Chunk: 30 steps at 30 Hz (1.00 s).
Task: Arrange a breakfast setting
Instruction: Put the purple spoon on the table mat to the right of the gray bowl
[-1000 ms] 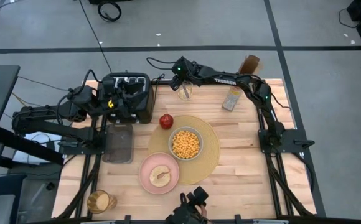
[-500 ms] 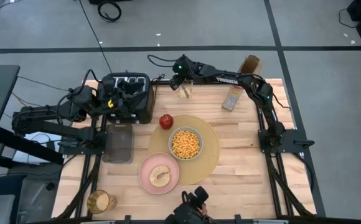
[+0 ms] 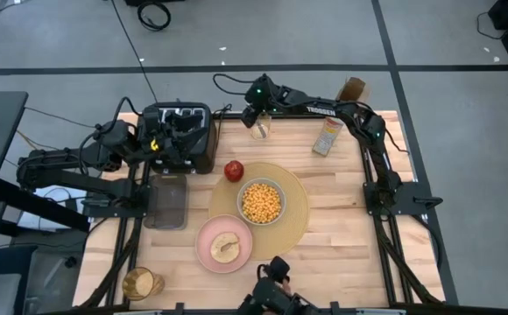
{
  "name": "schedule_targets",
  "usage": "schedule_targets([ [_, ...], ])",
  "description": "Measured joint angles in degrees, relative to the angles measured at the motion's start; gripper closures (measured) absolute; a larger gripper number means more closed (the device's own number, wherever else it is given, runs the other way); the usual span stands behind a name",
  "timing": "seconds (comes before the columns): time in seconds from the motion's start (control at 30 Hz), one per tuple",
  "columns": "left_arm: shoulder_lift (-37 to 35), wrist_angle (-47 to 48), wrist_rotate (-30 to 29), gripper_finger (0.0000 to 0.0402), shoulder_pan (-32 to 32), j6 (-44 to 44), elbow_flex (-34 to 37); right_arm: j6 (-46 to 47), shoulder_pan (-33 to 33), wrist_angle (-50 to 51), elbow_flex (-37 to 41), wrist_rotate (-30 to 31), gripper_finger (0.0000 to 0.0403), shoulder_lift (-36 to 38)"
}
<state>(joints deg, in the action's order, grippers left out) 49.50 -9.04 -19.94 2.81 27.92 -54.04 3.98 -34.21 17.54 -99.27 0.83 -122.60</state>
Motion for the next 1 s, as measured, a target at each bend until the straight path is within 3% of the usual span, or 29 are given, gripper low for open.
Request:
schedule_targets([
  [0.63, 0.0, -0.2, 0.0, 0.0045, 0.0, 0.0, 0.0, -2.7, -0.8, -3.9, 2.4, -3.5, 0.0233, -0.1],
  [1.0, -0.8, 0.0, -0.7, 0.0045, 0.0, -1.8, 0.1, -2.7, -0.7, -2.7, -0.9, -3.8, 0.0235, -0.1],
])
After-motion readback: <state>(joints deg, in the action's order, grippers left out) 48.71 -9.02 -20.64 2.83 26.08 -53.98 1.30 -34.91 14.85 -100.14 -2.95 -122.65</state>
